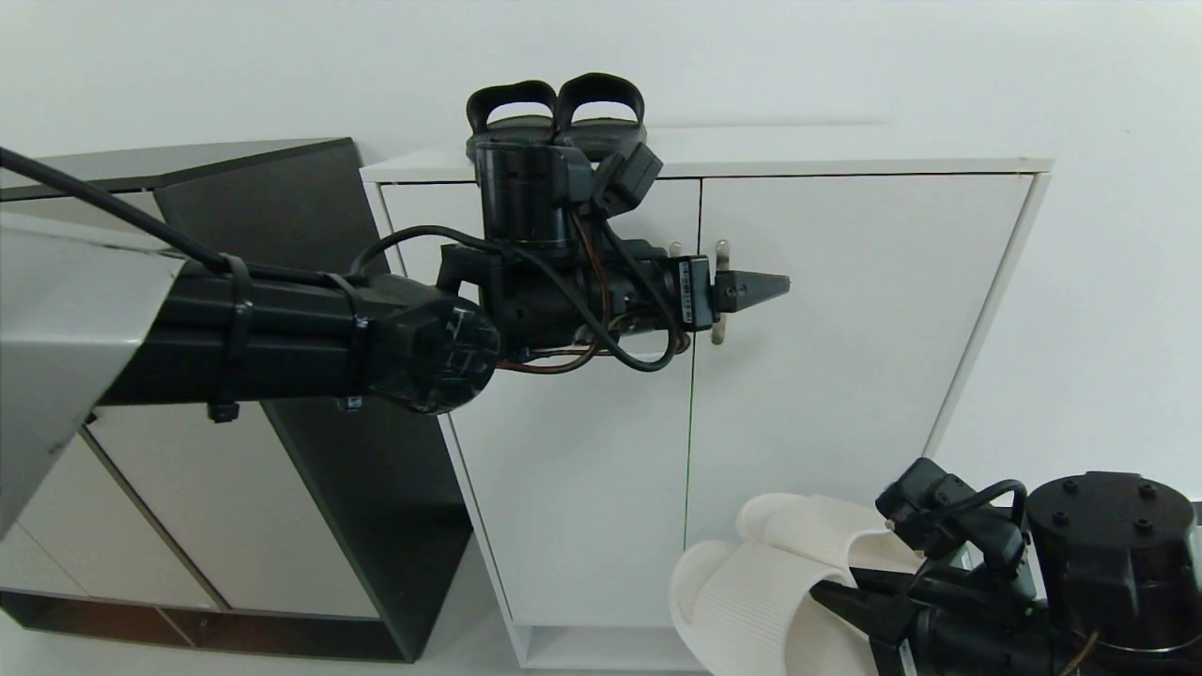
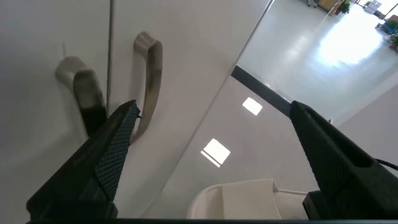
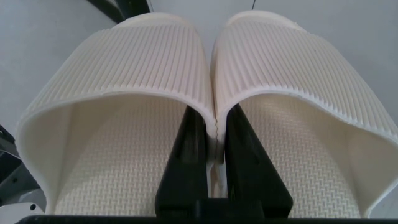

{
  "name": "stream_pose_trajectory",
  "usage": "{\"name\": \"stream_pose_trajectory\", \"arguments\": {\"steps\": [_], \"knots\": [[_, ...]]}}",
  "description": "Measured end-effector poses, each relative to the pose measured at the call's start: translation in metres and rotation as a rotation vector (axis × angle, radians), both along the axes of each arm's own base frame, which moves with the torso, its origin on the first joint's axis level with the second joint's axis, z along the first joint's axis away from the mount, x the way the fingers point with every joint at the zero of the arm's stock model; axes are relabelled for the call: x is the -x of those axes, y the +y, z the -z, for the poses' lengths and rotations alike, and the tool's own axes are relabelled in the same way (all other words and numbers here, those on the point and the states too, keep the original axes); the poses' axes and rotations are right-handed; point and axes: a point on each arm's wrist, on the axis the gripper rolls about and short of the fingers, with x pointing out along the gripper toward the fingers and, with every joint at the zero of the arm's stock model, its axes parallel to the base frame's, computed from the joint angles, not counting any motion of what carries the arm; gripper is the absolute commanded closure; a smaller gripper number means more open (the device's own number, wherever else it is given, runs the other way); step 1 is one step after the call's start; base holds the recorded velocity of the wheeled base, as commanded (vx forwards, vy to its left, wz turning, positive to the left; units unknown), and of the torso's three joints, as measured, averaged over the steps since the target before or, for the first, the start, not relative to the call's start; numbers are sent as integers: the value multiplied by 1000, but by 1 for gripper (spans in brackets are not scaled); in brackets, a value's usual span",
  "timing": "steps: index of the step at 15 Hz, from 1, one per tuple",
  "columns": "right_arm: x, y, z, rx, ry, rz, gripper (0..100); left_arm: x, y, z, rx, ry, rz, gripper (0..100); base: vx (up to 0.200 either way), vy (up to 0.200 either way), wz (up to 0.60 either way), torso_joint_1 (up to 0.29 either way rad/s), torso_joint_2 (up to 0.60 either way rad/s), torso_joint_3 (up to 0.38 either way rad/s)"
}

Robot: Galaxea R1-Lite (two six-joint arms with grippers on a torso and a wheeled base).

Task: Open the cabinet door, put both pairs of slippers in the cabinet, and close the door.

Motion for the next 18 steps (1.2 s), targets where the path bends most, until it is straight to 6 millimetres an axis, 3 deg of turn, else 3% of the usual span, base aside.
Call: {"name": "stream_pose_trajectory", "arguments": {"steps": [8, 9, 14, 18], "knots": [[3, 3, 4, 10, 14, -26, 100, -18, -18, 12, -4, 5, 5, 0, 0, 0, 0, 0, 0, 0], [5, 4, 4, 11, 14, -33, 100, -18, -20, 13, -7, 9, 7, 100, 0, 0, 0, 0, 0, 0], [6, 6, 5, 7, 24, -58, 100, -15, -20, 13, -15, 16, 1, 100, 0, 0, 0, 0, 0, 0], [11, 4, 5, -21, 51, -122, 100, 3, -20, 7, -16, 16, 9, 100, 0, 0, 0, 0, 0, 0]]}}
